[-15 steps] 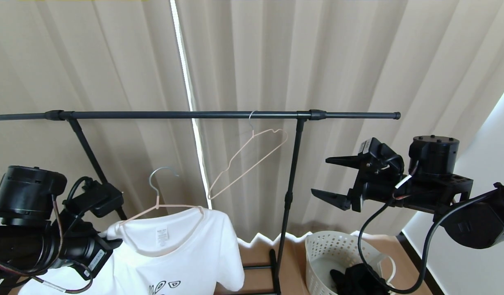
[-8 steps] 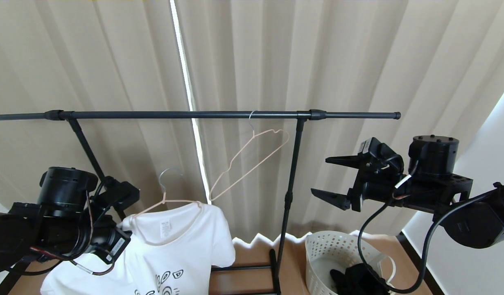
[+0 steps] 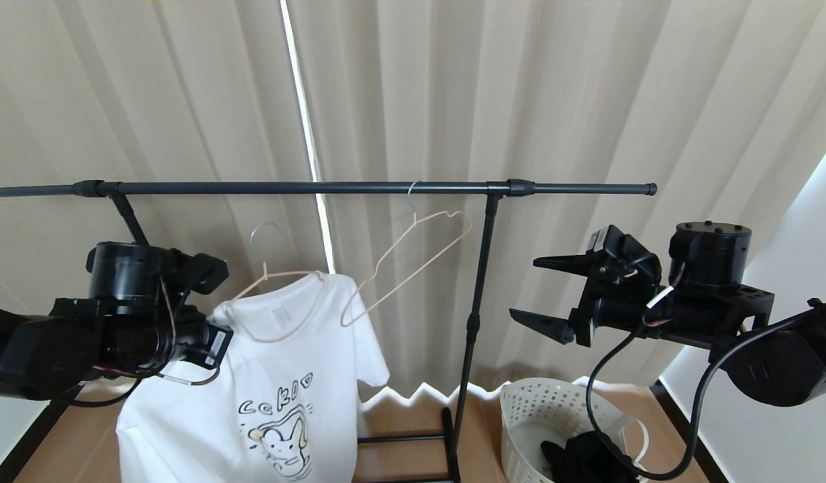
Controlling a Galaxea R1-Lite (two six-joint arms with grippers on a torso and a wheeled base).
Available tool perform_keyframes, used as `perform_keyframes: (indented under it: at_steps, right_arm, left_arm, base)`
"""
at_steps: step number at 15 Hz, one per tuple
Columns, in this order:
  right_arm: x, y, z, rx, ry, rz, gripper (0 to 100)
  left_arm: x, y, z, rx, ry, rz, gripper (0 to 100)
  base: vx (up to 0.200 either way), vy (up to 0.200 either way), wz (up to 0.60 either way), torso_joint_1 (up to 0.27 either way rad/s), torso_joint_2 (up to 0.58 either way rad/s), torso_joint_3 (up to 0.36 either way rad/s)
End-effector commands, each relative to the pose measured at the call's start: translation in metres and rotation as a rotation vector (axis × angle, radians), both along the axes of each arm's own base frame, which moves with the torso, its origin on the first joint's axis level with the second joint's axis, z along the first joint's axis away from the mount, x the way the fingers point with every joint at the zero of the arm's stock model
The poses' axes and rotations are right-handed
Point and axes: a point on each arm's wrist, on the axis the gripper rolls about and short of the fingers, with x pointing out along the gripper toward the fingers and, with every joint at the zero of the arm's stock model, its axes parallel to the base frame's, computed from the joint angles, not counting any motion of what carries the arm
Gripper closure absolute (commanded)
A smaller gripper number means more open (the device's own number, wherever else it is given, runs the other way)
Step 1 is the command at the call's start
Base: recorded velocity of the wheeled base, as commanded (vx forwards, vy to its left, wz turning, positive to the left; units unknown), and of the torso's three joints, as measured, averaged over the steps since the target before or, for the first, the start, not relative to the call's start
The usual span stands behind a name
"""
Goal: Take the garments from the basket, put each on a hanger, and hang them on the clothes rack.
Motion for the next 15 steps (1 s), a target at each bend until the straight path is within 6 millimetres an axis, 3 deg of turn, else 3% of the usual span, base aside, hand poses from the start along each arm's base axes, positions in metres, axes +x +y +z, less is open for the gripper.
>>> perform_keyframes:
  at_steps: [1, 5, 15]
  right_arm:
    - [0.000, 0.000, 0.000, 0.000, 0.001, 0.001, 0]
    - [0.001, 0.000, -0.001, -0.001, 0.004, 0.001, 0]
    - [0.003, 0.001, -0.006, -0.004, 0.017, 0.001, 0]
  left_arm:
    - [0.010, 0.000, -0.009, -0.005, 0.001, 0.007, 100]
    - [0.031, -0.004, -0.009, -0.068, -0.110, 0.036, 100]
    - [0.078, -0.023, 0.000, -0.154, -0.198, 0.041, 100]
  base:
    - [0.000, 0.000, 0.00, 0.000, 0.00, 0.000]
    - [0.000, 0.000, 0.00, 0.000, 0.00, 0.000]
    - [0.000, 0.000, 0.00, 0.000, 0.00, 0.000]
